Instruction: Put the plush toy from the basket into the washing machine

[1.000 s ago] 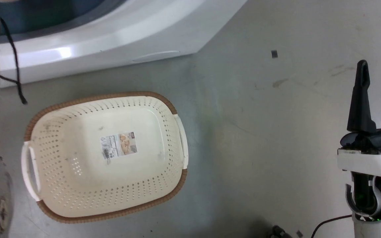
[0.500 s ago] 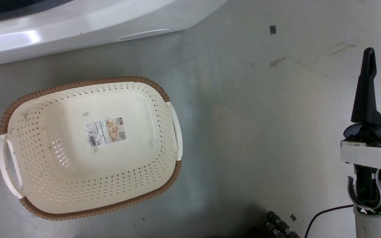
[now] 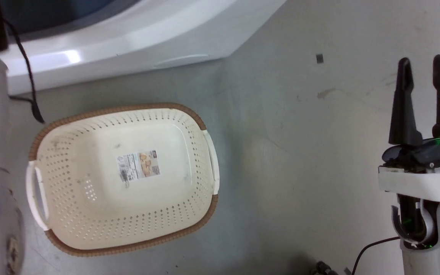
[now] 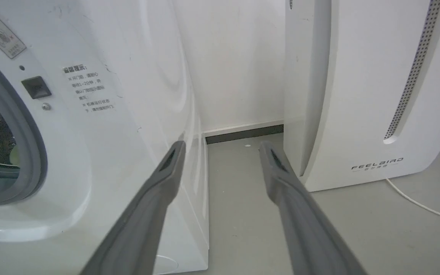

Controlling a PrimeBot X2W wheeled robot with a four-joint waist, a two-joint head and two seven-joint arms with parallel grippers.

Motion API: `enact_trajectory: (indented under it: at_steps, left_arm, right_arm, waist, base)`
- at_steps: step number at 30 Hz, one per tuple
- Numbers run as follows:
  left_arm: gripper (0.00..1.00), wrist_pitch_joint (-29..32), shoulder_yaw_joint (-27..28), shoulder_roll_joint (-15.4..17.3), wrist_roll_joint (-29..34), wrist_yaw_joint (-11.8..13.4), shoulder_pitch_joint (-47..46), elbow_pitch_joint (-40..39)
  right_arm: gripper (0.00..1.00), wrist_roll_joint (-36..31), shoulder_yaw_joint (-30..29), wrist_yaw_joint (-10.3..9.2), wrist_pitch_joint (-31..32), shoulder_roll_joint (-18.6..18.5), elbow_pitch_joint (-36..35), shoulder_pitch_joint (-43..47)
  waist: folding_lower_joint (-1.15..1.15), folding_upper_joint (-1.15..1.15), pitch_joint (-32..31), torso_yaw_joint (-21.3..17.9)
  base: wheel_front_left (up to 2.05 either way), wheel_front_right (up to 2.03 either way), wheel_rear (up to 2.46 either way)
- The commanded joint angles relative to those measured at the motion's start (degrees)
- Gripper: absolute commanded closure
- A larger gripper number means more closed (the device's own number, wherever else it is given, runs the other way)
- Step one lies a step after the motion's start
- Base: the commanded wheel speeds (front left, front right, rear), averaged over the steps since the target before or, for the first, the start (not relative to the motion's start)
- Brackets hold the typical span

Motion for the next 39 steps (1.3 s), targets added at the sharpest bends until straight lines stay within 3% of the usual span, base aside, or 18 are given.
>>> enact_trajectory:
  at_steps: [1, 23, 30, 39]
  left_arm:
    - [0.00, -0.29, 0.56, -0.56, -0.50, 0.32, 2.99, -1.25]
    - [0.00, -0.29, 0.31, -9.71, 2.00, 1.71, 31.06, -17.81]
    - [0.00, -0.29, 0.11, -12.19, 3.49, 1.19, 43.00, -28.40]
    - [0.00, -0.29, -0.38, -14.02, 5.24, 0.53, 56.42, -36.09]
  right_arm:
    - [0.00, -0.78, 0.22, 0.03, -0.25, -0.03, -0.07, 0.47]
    - [0.00, -8.44, -0.50, 0.03, -0.25, -0.03, 1.92, 8.14]
    - [0.00, -9.85, -1.76, 0.03, -0.25, -0.03, 3.77, 10.99]
    - [0.00, -10.61, -2.23, 0.03, -0.25, -0.03, 5.17, 14.81]
  waist:
    - [0.00, 0.00, -2.71, 1.06]
    - [0.00, 0.00, -20.25, 10.35]
    - [0.00, 0.00, -25.68, 12.83]
    - [0.00, 0.00, -32.04, 15.71]
  base:
    - [0.00, 0.00, 0.00]
    - [0.00, 0.00, 0.00]
    - [0.00, 0.00, 0.00]
    - [0.00, 0.00, 0.00]
